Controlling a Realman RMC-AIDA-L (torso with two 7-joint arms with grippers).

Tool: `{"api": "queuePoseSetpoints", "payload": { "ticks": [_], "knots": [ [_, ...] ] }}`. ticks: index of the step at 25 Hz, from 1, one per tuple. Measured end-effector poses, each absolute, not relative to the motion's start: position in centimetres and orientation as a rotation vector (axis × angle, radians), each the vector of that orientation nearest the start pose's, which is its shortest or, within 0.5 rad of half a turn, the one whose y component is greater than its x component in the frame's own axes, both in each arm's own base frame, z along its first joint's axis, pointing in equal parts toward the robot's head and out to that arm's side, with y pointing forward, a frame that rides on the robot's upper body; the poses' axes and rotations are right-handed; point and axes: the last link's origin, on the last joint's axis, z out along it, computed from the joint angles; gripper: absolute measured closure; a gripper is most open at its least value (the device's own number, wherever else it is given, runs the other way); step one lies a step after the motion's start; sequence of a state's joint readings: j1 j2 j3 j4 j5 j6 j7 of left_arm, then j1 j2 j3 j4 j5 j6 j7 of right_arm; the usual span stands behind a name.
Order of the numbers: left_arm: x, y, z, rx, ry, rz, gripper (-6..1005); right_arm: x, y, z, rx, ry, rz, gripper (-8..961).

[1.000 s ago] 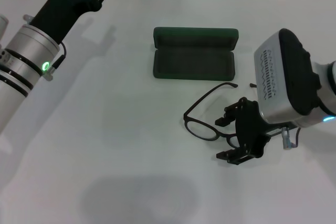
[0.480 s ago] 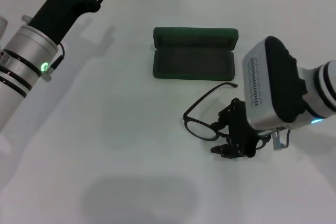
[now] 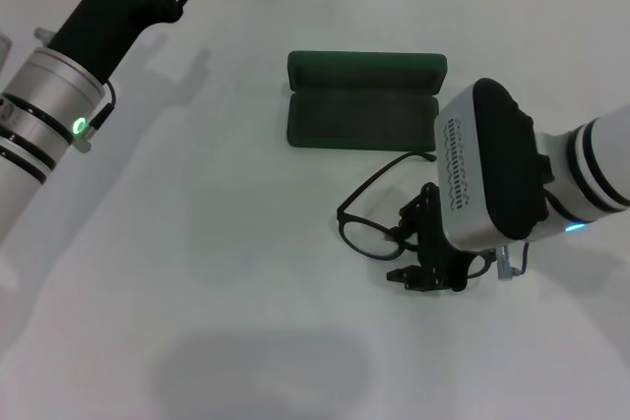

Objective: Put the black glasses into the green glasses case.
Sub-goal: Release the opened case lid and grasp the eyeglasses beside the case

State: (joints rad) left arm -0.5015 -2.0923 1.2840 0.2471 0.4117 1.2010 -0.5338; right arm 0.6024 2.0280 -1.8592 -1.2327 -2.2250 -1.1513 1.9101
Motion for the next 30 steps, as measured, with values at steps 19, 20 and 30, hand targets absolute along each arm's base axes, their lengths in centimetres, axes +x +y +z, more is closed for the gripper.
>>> {"api": "queuePoseSetpoints", "payload": {
  "ticks": [19,20,30],
  "knots": [
    [-27.3,36.79,0.19,-1.774,-0.468,-0.994,297,14.41,32.75,-9.04,-2.995,-0.285,-0.378,640],
    [-27.29,36.8,0.19,-1.774,-0.468,-0.994,297,14.42,32.77,-9.01,-2.994,-0.284,-0.38,642],
    [-26.94,37.05,0.2,-1.778,-0.459,-1.001,297,14.55,33.13,-8.7,-2.974,-0.282,-0.4,674]
  ]
}}
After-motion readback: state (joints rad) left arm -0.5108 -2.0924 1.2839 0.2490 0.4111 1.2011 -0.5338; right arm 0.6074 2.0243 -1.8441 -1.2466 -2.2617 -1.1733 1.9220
